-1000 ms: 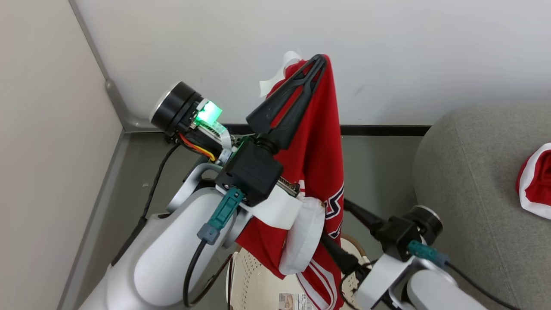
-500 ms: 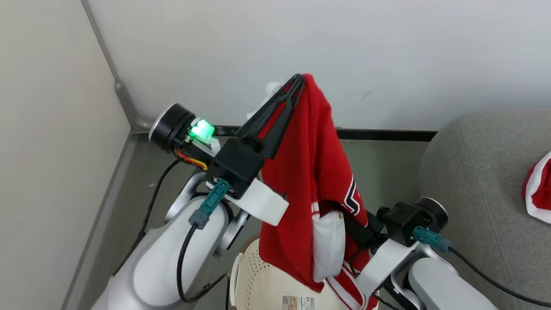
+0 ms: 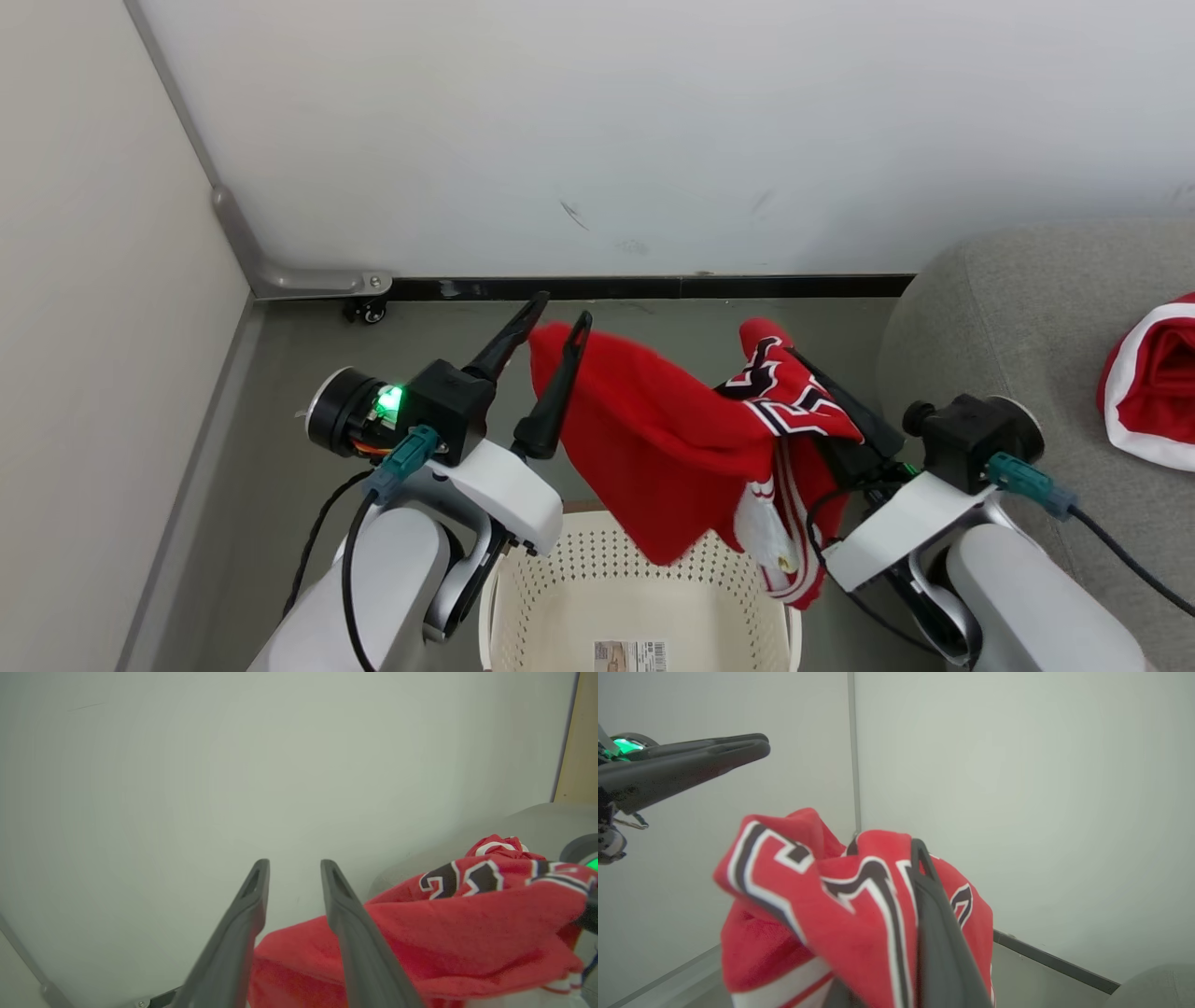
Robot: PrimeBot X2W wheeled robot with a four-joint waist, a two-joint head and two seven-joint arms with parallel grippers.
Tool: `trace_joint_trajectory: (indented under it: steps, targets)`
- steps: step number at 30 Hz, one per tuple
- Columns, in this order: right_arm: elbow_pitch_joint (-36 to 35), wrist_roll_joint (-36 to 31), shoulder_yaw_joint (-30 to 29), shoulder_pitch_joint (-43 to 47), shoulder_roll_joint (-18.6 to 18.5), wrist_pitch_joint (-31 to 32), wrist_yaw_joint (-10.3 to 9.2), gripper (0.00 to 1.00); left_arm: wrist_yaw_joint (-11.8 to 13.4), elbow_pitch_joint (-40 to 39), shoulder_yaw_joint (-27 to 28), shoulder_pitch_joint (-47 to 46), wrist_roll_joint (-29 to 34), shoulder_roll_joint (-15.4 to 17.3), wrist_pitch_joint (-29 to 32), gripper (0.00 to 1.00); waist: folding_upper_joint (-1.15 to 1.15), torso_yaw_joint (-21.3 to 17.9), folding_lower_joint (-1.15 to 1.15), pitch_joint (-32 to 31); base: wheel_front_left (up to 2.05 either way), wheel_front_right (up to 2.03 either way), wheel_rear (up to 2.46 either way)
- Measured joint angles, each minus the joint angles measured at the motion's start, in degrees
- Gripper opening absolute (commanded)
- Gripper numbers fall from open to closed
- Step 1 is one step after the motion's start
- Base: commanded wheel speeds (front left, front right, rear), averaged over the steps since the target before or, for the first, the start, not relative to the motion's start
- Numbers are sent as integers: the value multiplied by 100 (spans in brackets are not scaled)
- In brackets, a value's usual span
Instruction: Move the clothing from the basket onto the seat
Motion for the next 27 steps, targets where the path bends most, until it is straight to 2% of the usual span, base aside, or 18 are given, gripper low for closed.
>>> trace_joint_trajectory:
  steps: [11, 19, 27]
  targets:
    - [-204, 44, -419, 167, -338, -1, 0, 0, -74, 144, 238, 313, -243, 146, -2, 100, 0, -181, 0, 57, 0, 0, 0]
    - [-517, 60, -1099, 324, -542, 0, 0, 0, -49, 75, 388, 456, -334, 194, -64, 100, 0, -369, 0, 107, 0, 0, 0]
    - [-853, 37, -1784, 800, -583, 59, -1, 0, -49, 0, 432, 505, -344, 123, -156, 100, 0, -655, 0, 140, 0, 0, 0]
